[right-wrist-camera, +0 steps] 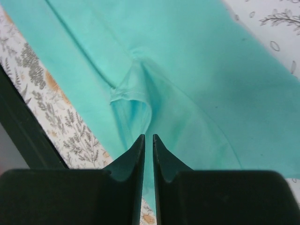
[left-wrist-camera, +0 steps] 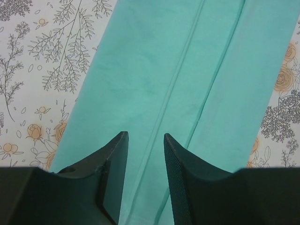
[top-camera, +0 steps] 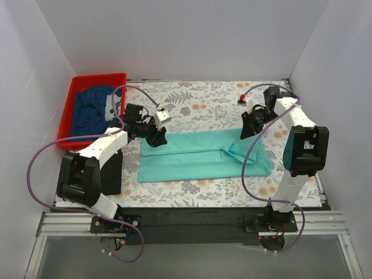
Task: Fold and stack the t-shirts
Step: Fold the tshirt
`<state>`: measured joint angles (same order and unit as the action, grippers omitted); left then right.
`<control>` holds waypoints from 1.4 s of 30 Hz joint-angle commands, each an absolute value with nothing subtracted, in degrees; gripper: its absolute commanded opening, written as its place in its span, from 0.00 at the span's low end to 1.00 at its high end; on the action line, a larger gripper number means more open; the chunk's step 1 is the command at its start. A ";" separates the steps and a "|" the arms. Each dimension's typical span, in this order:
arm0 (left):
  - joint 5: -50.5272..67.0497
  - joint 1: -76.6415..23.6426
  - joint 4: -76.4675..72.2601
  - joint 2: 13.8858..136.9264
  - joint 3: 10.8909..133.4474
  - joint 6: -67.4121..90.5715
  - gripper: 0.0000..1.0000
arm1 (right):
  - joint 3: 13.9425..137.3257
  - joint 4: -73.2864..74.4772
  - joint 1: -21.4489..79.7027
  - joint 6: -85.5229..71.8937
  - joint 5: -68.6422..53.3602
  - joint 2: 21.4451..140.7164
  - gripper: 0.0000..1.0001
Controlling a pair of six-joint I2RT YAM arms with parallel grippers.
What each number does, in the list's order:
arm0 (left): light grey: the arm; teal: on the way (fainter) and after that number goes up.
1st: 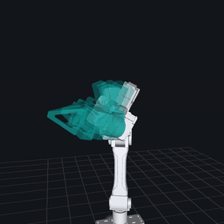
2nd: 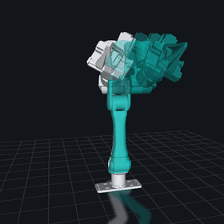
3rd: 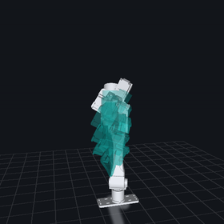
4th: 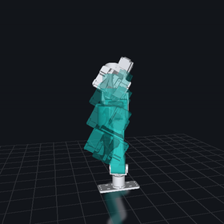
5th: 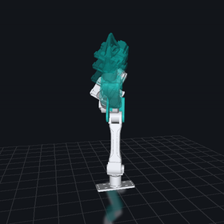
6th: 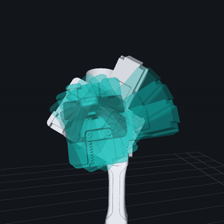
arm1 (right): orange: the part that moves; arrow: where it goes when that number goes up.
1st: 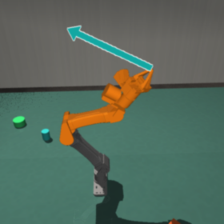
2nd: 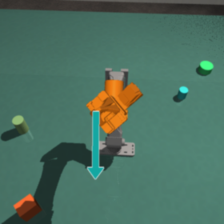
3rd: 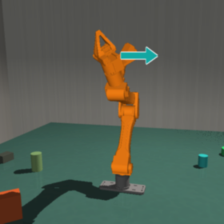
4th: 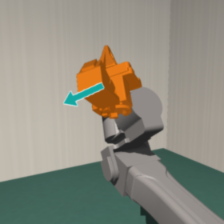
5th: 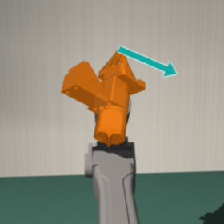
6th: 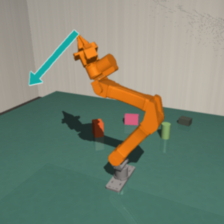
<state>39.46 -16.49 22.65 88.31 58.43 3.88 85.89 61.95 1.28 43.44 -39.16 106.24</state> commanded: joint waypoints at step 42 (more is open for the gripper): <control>35.50 -16.44 26.28 88.68 61.35 11.16 0.36 | 68.03 49.49 12.83 31.12 -21.01 91.94 0.20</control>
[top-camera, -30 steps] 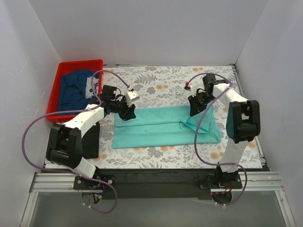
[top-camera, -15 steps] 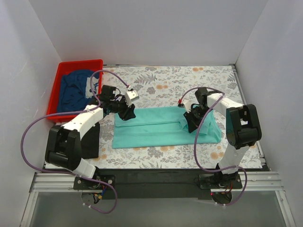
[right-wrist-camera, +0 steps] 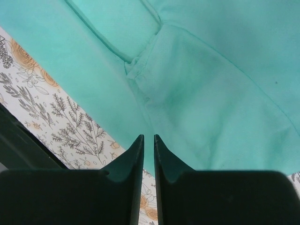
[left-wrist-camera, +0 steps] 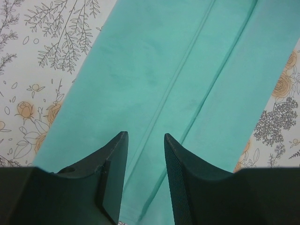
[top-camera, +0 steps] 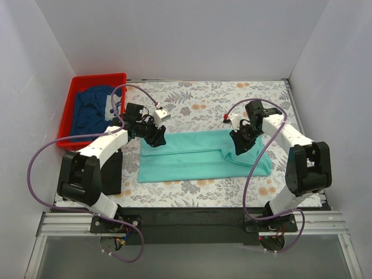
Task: Fold and stack the t-shirts
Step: Fold the tshirt
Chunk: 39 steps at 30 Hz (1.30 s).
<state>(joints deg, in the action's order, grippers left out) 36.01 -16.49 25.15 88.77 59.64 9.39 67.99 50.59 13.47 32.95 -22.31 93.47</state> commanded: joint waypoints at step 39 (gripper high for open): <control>30.07 -16.78 24.35 98.87 67.58 11.87 0.33 | 109.26 9.84 15.73 33.84 -0.26 119.03 0.27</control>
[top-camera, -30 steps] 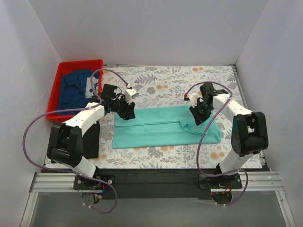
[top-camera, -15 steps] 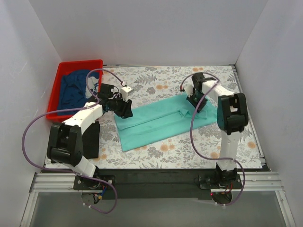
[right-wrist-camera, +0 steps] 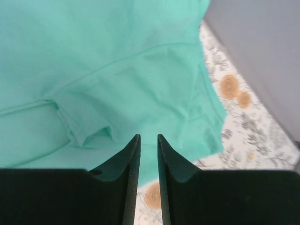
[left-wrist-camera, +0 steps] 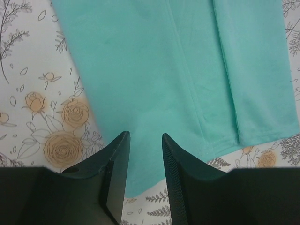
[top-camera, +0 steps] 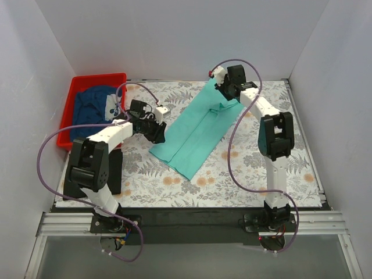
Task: Fold and stack the t-shirts
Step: Fold the tshirt
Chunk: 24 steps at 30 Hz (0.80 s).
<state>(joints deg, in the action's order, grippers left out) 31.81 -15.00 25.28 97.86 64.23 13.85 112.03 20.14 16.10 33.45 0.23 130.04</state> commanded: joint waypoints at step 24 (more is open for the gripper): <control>15.64 -49.28 36.47 99.84 56.16 17.74 0.18 | 94.92 36.47 7.04 28.82 -8.43 101.07 0.29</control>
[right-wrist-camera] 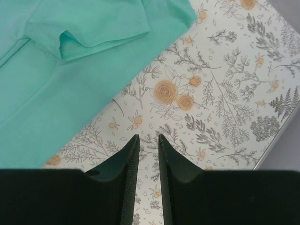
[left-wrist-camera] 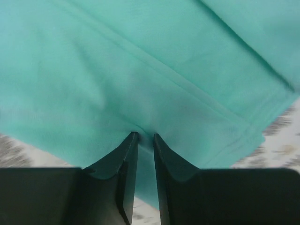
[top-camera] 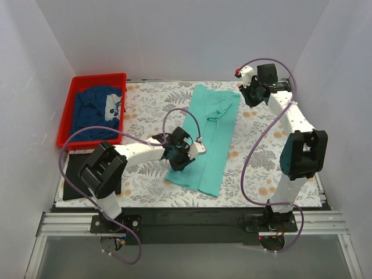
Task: Fold and stack the t-shirts
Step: Fold the tshirt
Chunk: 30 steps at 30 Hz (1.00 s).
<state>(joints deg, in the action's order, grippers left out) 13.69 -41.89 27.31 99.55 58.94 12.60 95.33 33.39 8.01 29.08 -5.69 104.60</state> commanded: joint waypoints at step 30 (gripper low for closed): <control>30.41 -27.16 21.36 119.79 83.58 42.62 0.21 | 79.63 31.47 15.38 23.64 -21.54 112.32 0.08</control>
